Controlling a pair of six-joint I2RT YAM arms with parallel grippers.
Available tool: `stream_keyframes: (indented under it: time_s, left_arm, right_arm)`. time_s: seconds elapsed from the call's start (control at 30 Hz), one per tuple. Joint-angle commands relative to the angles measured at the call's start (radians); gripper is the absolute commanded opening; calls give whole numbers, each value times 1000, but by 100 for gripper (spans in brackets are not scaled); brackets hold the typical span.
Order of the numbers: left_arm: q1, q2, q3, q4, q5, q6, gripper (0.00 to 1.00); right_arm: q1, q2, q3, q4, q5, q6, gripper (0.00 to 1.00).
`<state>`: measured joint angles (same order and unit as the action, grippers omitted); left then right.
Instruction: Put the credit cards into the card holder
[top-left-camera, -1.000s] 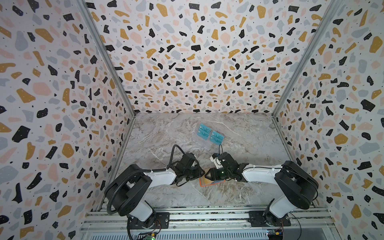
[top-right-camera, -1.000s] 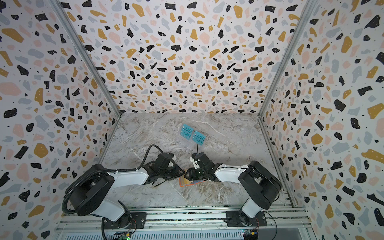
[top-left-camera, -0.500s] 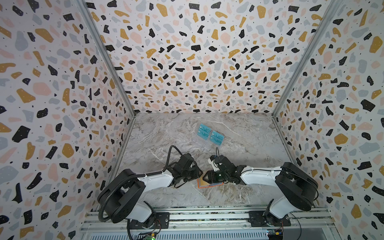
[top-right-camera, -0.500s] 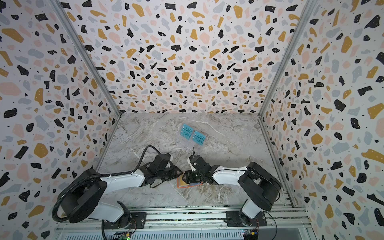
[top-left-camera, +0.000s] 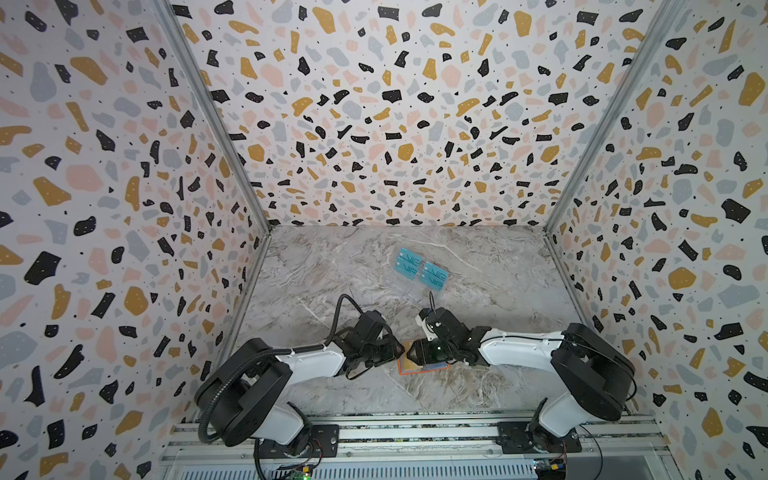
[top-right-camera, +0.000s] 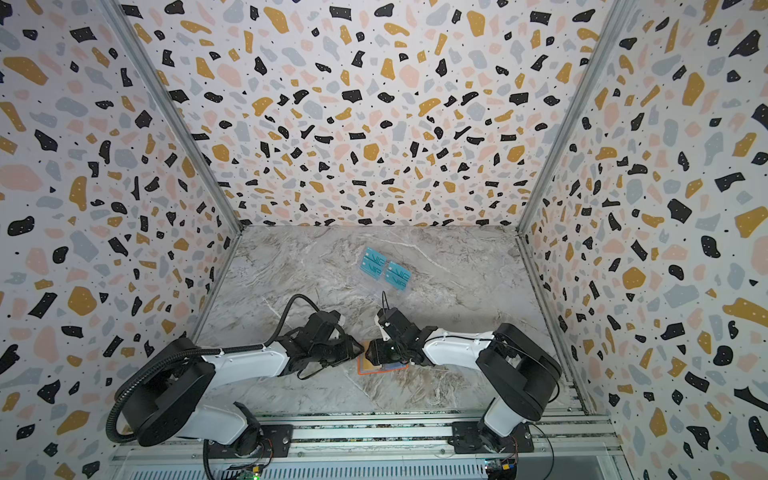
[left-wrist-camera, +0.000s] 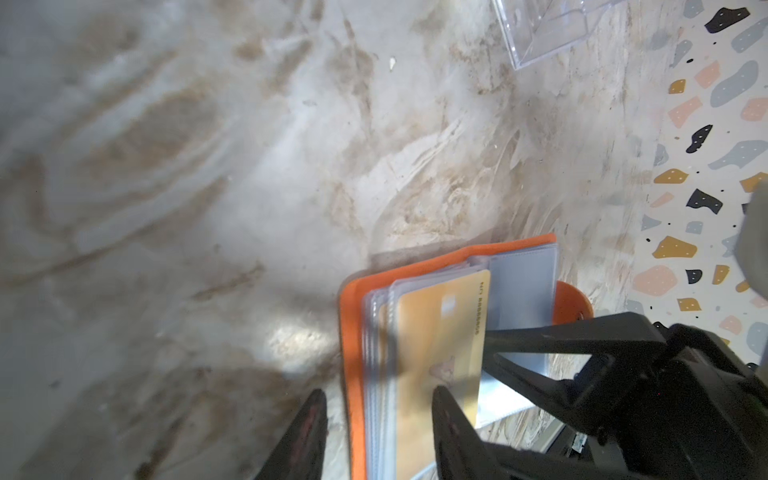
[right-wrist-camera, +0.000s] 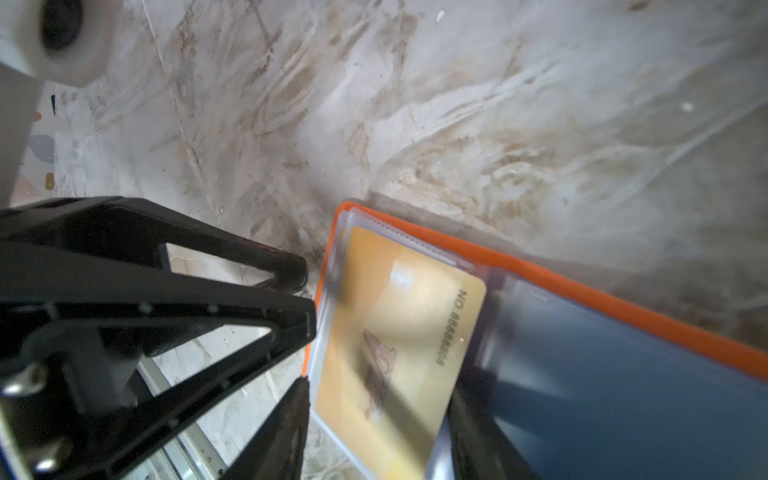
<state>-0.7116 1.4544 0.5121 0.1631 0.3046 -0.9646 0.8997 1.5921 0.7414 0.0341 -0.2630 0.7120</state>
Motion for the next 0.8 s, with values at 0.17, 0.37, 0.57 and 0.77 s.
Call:
stream_keyframes:
  time_s: [0.17, 0.37, 0.57, 0.77]
  left_arm:
    - [5, 14, -24, 81, 48, -29, 43]
    - [5, -4, -26, 80, 48, -33, 43]
    - [5, -16, -32, 76, 47, -33, 42]
    - [4, -9, -35, 81, 52, -38, 42]
  right_arm:
    - [50, 42, 87, -80, 27, -26, 49]
    - [75, 73, 131, -143, 77, -40, 48]
    - [81, 87, 171, -160, 77, -42, 48]
    - [89, 124, 213, -162, 2, -52, 48]
